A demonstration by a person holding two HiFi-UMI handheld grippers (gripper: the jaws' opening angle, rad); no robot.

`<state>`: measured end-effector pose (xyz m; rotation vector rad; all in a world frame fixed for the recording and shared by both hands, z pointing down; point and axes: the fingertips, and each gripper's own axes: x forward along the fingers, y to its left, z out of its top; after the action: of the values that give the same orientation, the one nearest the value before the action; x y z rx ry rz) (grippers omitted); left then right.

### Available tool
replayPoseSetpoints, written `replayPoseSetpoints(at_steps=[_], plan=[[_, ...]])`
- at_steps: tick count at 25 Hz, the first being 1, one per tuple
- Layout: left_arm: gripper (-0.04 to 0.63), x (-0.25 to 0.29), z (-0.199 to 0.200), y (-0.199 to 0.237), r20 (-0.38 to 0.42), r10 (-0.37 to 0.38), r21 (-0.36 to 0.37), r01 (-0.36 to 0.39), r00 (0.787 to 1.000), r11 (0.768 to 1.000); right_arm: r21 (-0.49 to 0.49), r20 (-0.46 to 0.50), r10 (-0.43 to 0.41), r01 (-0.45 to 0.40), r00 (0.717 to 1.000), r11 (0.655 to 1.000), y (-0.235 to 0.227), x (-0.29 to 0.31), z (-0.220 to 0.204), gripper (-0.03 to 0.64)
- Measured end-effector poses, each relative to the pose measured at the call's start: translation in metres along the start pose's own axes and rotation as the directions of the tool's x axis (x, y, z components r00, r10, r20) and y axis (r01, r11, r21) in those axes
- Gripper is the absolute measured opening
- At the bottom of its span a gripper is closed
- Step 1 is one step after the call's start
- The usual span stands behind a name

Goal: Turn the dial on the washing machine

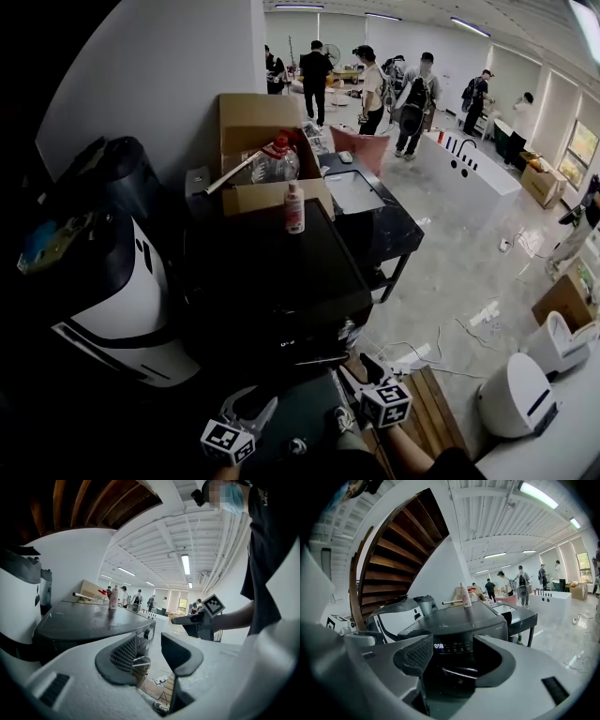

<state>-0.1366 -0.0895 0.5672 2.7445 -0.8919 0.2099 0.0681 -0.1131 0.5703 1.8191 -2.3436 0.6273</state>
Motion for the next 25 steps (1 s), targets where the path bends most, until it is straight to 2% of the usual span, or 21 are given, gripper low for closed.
replayPoseSetpoints(at_steps=[15,25], plan=[[0.153,0.069,0.01,-0.002,0.005,0.063,-0.024,-0.063,0.998,0.998,-0.098,-0.118,0.04,-0.052,0.992,0.994,-0.064,0.052,-0.008,0.261],[0.153,0.096,0.004,-0.002,-0.019,0.098,-0.042,-0.099,0.995,0.994,-0.228,-0.223,0.051,-0.103,0.973,0.968,-0.085,0.096,-0.03,0.285]])
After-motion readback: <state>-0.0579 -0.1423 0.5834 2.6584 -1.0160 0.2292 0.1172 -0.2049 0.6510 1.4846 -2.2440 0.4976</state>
